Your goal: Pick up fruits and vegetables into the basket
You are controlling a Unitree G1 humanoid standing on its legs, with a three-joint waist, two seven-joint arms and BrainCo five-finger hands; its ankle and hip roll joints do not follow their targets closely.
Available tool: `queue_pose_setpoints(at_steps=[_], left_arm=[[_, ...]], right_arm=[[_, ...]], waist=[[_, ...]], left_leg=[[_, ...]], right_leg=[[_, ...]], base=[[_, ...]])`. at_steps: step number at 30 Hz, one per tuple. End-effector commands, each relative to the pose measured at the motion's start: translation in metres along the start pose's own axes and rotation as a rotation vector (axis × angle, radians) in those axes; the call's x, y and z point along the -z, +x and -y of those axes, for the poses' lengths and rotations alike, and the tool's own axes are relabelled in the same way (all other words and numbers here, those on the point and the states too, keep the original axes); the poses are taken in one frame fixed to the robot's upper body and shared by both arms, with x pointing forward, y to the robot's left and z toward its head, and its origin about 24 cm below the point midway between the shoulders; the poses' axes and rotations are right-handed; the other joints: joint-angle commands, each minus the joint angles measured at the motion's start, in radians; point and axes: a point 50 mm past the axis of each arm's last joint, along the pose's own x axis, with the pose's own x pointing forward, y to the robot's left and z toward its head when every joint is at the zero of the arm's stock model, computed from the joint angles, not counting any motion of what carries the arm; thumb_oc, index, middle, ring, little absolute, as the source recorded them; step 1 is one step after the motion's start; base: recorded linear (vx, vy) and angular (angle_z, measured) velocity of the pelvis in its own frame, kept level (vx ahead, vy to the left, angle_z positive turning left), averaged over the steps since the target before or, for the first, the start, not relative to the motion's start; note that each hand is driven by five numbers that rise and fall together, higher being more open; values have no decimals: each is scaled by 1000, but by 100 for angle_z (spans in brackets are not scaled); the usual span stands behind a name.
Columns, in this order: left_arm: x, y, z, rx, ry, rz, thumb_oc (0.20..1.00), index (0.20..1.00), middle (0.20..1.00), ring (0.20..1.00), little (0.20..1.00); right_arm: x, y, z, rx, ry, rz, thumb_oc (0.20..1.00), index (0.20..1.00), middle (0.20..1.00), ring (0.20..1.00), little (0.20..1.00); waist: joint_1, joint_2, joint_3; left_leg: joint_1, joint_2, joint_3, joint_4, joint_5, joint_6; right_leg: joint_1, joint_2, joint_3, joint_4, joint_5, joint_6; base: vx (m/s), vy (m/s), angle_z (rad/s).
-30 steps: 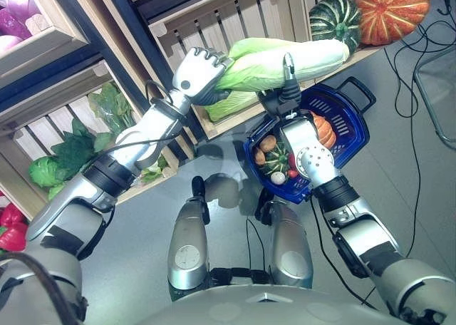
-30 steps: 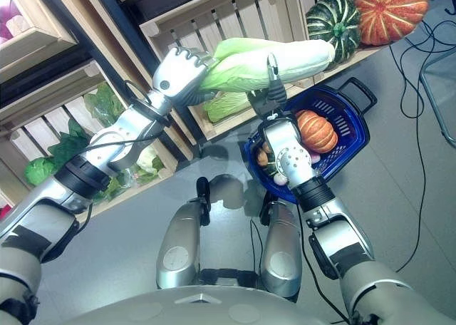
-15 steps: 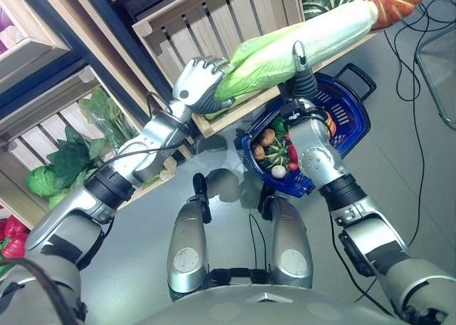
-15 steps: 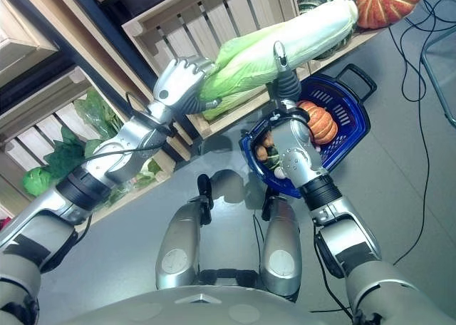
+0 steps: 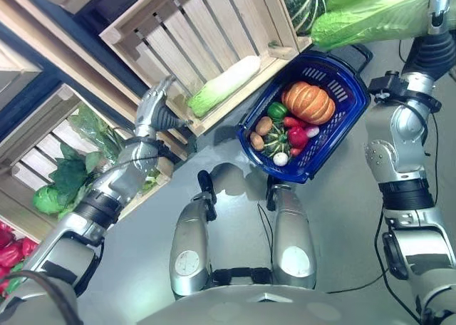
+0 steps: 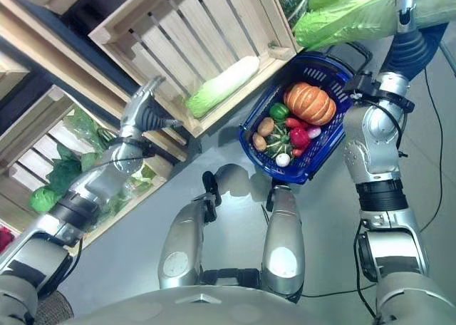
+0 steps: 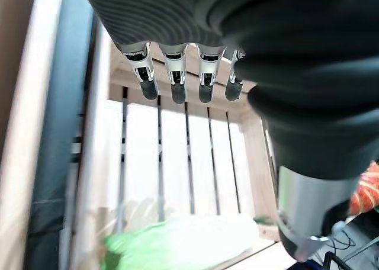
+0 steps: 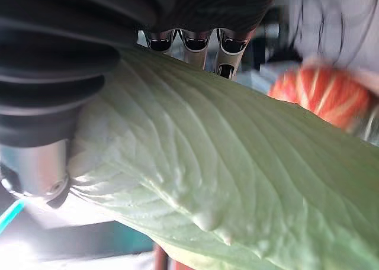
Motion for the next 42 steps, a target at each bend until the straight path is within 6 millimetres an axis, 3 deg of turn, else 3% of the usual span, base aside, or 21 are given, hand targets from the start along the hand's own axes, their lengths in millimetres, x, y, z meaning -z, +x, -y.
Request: queue_pose_setpoints(at_steps=[1, 6, 11, 19, 24, 29, 36, 42], left_arm=[[-13, 17, -30, -156, -64, 49, 1000, 1000, 1000, 1000, 1000], [-26, 33, -45, -227, -91, 66, 1000, 1000, 1000, 1000, 1000], [-59, 56, -63, -317, -154, 115, 1000, 1000, 1000, 1000, 1000], [-92, 81, -66, -344, -219, 91, 1000, 1000, 1000, 1000, 1000], [-92, 91, -57, -332, -267, 7, 1000, 1000, 1000, 1000, 1000], [-85, 100, -55, -321, -262, -80, 1000, 1000, 1000, 1000, 1000], [-73, 105, -52, -304, -264, -153, 1000, 1000, 1000, 1000, 1000], [-67, 108, -52, -303, -248, -207, 1000, 1000, 1000, 1000, 1000]], right_arm=[[-47, 17, -3, -15, -68, 248, 200, 200, 200, 200, 200], [-33, 18, -7, -49, -173, 172, 200, 200, 200, 200, 200], [4, 18, -19, -143, -266, -7, 200, 200, 200, 200, 200], [44, 27, -35, -219, -312, -209, 200, 200, 200, 200, 200], [70, 25, -38, -255, -351, -349, 200, 200, 200, 200, 200], [95, 27, -22, -196, -493, -486, 200, 200, 200, 200, 200], [106, 33, 3, -128, -579, -584, 200, 200, 200, 200, 200], [112, 34, 19, -65, -530, -689, 200, 200, 200, 200, 200]], waist=[[-38, -16, -12], [-59, -6, -12], [-76, 27, -12], [-88, 88, -12], [-91, 117, -12], [-89, 151, -12], [-81, 176, -12], [-75, 184, -12]], left_leg=[[-28, -3, 8, 108, -121, 8], [-65, -1, 20, 114, -112, 5], [-116, -1, 33, 116, -95, -5], [-187, 2, 60, 108, -65, -24], [-207, -6, 59, 107, -74, -44], [-267, -13, 65, 111, -61, -52], [-356, -18, 63, 149, -71, -48], [-424, -15, 57, 180, -77, -40]], right_leg=[[15, -4, -5, -43, 10, 51], [-40, 2, 15, -21, 6, 46], [-116, 9, 41, 10, -4, 37], [-229, 12, 70, 64, -20, 27], [-271, 3, 87, 95, -55, 32], [-353, 3, 105, 132, -63, 22], [-452, 7, 121, 186, -78, 14], [-522, 16, 134, 216, -82, 13]], base=[[-34, 6, -17], [-23, -2, -13], [-11, 13, -12], [-2, 45, -10], [54, 73, -9], [26, 52, -2], [11, 11, 3], [0, -2, 1]])
